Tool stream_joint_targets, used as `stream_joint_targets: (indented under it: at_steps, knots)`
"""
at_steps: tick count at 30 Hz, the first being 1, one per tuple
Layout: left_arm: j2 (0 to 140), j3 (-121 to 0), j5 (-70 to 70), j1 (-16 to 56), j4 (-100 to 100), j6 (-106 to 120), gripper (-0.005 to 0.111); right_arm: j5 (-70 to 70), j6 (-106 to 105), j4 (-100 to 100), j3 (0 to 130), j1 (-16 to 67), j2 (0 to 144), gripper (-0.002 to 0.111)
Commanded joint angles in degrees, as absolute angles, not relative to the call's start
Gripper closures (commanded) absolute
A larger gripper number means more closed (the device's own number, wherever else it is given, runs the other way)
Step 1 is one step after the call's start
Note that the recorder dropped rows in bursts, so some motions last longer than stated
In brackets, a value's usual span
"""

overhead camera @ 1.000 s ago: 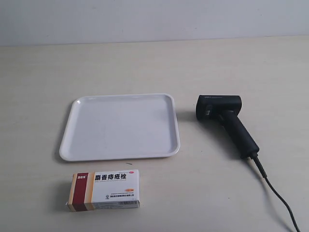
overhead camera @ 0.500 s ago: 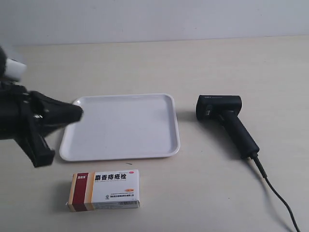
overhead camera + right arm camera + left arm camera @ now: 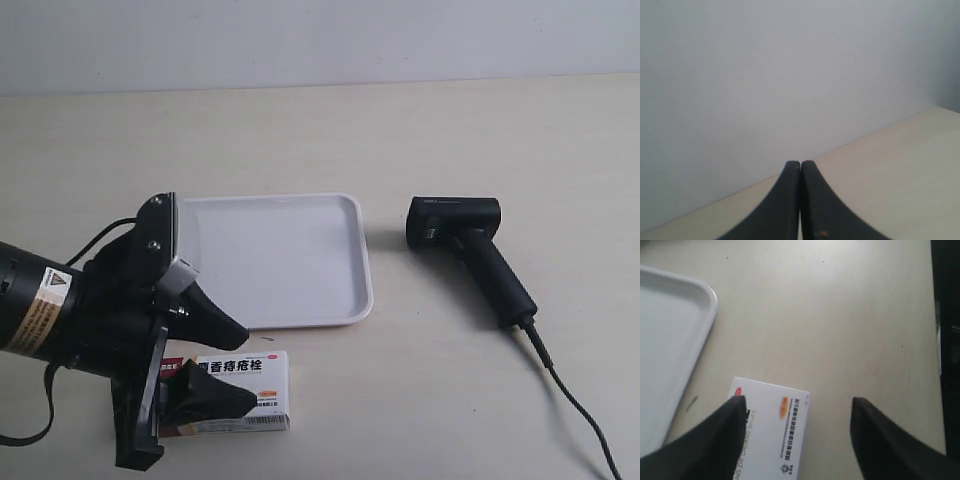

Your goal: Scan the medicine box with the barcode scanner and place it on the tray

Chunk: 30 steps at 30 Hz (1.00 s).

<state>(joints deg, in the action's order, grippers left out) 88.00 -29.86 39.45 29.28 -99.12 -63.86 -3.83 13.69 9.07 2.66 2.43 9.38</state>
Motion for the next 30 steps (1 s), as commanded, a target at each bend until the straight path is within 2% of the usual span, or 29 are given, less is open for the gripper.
stream_joint_targets:
  at_steps: [1, 4, 7, 18, 20, 22, 27, 30]
  knots:
    - [88.25, -30.06, 36.84, 29.76, -99.08, -57.42, 0.030, -4.36, 13.23, 8.33, 3.13, 2.02, 9.53, 0.108]
    - [89.65, -30.06, 34.89, 29.76, -99.95, -55.60, 0.019, -4.36, 13.23, 8.33, 3.13, 2.02, 9.53, 0.108]
    - [92.29, -30.06, 34.55, 29.76, -99.95, -52.61, 0.014, -4.36, 13.23, 8.33, 3.13, 2.02, 9.53, 0.108]
    - [98.75, -30.06, 31.31, 29.76, -98.56, -48.08, 0.015, -4.36, 13.33, 8.33, 3.13, 2.02, 9.53, 0.108]
    - [98.73, -30.06, 31.17, 29.76, -98.56, -47.65, 0.022, -4.36, 13.51, 8.33, 3.13, 2.02, 9.53, 0.108]
    - [98.73, -30.06, 30.45, 29.76, -98.56, -46.49, 0.035, -4.36, 13.51, 8.33, 3.13, 2.02, 9.53, 0.108]
    - [98.61, -30.06, 30.01, 29.76, -98.34, -46.50, 0.076, -4.36, 13.51, 8.33, 3.13, 2.02, 9.53, 0.108]
    - [96.64, -30.67, 30.50, 29.76, -98.19, -46.60, 0.105, -4.83, 13.46, 8.33, 3.13, 2.02, 9.53, 0.108]
